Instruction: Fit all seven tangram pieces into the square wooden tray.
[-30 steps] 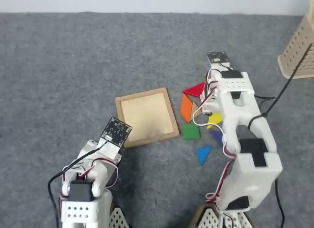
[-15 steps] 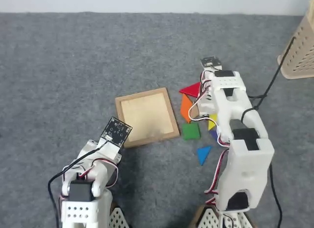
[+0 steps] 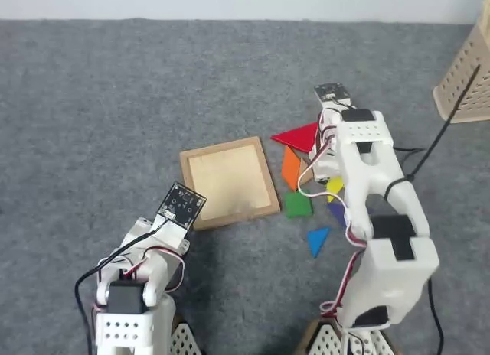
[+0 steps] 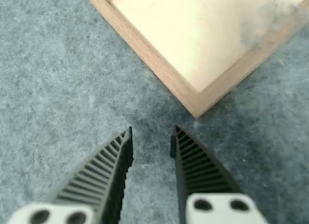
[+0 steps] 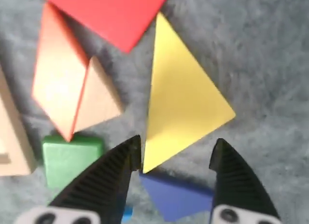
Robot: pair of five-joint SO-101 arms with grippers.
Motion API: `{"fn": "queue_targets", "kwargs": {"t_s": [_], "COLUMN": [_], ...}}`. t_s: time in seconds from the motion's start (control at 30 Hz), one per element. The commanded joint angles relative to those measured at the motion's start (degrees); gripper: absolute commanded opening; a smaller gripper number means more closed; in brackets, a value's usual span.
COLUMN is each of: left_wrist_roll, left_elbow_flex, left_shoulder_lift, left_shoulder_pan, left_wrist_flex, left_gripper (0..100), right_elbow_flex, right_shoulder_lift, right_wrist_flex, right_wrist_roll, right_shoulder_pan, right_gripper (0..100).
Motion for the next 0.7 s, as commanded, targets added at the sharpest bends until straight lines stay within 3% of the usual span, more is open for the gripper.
{"fn": "queue_targets", "kwargs": {"t_s": [0.0,0.13,0.3,0.67], "left_wrist_roll": [0.44,0.44,0.44,0.44], "left_elbow_flex": [-0.75,-0.75,-0.75,-0.75], "left_shoulder_lift": [-1.23,-1.23,-1.23,-1.23], "left_shoulder_pan": [-0.18,-0.18,-0.18,-0.18], "left_wrist_flex": [0.0,0.0,0.0,0.0], "left_gripper": [12,12,12,12], "right_elbow_flex": [1.49,0.97,-2.46,-10.2], "right_shoulder_lift": [-7.87,-9.1,-3.3,13.67], "right_wrist_flex": [-1.71,-5.05,-5.58,-3.82], "right_wrist_roll": [1.32,1.32,1.32,4.13], "right_shoulder_pan": [-0.57,0.4,2.24,-1.27], "right_gripper": [22.0,23.8,33.0,33.3]}}
